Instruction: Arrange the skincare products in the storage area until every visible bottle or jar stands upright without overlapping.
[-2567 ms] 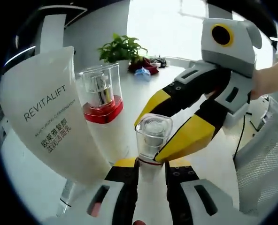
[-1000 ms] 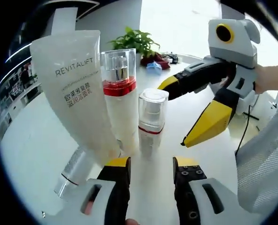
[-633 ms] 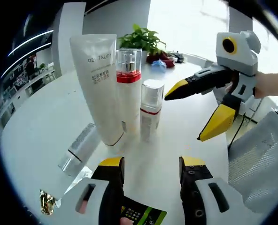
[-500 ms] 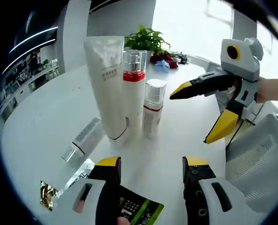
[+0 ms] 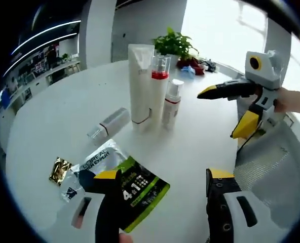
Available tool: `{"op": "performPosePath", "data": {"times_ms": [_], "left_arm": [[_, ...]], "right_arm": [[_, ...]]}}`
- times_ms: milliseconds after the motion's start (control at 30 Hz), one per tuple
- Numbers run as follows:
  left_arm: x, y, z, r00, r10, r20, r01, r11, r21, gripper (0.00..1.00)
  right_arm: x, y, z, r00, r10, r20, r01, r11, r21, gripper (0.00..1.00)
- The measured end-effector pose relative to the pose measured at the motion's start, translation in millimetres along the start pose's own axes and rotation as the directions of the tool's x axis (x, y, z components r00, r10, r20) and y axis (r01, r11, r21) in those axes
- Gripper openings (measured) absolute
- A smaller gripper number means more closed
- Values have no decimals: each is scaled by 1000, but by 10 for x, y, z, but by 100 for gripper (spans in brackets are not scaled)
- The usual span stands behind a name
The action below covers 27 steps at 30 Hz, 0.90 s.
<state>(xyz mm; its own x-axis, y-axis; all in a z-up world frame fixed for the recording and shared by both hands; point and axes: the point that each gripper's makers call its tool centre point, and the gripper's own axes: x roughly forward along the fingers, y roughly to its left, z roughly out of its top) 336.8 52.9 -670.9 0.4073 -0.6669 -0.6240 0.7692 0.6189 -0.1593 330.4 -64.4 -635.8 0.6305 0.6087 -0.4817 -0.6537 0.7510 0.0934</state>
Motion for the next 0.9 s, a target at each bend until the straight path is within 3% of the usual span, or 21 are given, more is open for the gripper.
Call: {"op": "performPosePath", "data": {"times_ms": [367, 700, 900], "left_arm": [[-472, 0, -281, 998, 66, 20, -63, 992, -109, 75], [-824, -108, -345, 993, 105, 48, -97, 984, -149, 83], [-927, -142, -426, 991, 126, 51, -116, 978, -176, 89]], "right_arm": [[-179, 181, -33, 1000, 2, 30, -3, 999, 36, 87], [-314, 292, -38, 999, -4, 44, 1, 998, 59, 92], [-360, 351, -57, 999, -7, 45, 5, 998, 64, 92]]}}
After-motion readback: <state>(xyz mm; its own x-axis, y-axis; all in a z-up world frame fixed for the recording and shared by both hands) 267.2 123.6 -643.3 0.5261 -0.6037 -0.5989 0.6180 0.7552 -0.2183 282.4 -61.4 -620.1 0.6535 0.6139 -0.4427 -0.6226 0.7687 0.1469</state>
